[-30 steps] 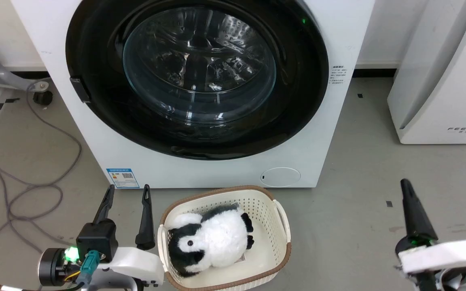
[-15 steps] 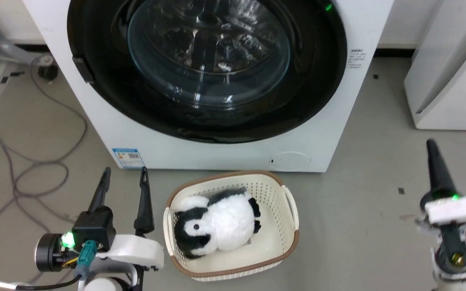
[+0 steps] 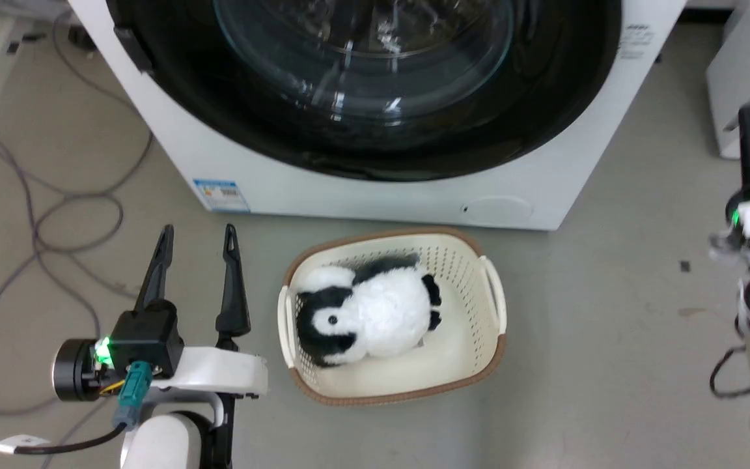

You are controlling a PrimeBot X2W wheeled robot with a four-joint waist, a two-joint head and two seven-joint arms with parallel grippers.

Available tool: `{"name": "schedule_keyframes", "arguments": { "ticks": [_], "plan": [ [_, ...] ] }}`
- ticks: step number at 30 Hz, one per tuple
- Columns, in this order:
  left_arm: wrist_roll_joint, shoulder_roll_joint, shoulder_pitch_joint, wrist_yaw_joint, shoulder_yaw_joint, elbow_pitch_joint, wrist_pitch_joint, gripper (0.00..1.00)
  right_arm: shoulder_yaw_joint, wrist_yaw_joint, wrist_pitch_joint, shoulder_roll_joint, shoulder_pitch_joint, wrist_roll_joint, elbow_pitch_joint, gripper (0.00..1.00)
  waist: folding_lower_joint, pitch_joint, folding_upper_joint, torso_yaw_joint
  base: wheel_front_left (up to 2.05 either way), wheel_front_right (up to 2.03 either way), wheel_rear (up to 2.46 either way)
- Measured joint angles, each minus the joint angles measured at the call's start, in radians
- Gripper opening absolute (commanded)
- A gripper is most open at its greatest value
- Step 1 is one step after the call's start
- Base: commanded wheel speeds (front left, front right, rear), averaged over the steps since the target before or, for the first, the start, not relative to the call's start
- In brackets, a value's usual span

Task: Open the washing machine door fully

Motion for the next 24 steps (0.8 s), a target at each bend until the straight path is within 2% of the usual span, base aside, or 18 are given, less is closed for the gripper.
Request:
{"name": "schedule_keyframes", "arguments": {
  "ticks": [15, 24],
  "plan": [
    [-0.024, 0.000, -0.069, 0.021, -0.029, -0.007, -0.030, 1.00, 0.101, 0.000, 0.039, -0.086, -0.326, 0.066, 0.231, 0.00, 0.0001, 0.142, 0.0000, 0.062, 0.00, 0.00, 0.00],
    [-0.034, 0.000, -0.096, 0.037, -0.040, -0.008, -0.047, 1.00, 0.152, 0.000, 0.058, -0.102, -0.454, 0.132, 0.328, 0.00, 0.0000, 0.199, 0.0000, 0.099, 0.00, 0.00, 0.00]
  ]
}}
